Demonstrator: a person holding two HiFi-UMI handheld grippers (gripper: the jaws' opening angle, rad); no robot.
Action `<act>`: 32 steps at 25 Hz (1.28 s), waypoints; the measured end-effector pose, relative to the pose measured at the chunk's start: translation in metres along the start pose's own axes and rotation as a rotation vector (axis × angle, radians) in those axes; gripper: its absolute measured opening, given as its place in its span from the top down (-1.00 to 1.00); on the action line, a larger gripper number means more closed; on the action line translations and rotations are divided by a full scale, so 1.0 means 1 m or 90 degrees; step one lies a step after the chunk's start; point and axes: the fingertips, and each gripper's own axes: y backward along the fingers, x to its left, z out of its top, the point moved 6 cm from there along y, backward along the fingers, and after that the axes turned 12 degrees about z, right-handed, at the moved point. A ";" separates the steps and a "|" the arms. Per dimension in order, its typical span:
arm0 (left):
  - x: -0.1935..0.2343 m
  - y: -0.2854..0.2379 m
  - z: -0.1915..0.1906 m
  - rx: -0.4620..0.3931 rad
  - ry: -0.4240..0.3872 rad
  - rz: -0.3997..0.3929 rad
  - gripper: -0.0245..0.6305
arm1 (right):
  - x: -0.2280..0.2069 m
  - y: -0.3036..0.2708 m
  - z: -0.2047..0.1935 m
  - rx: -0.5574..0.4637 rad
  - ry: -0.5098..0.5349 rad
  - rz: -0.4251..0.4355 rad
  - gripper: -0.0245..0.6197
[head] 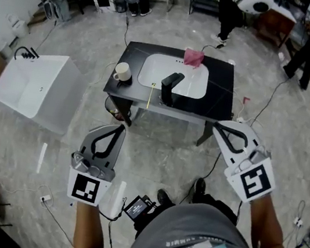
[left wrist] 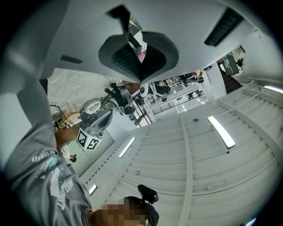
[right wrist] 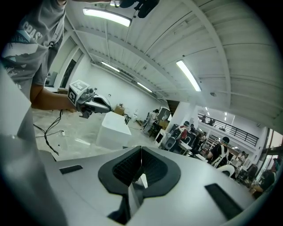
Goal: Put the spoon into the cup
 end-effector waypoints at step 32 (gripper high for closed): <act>-0.076 -0.157 0.040 0.115 0.006 0.122 0.93 | -0.167 0.007 -0.092 -0.122 0.036 0.150 0.83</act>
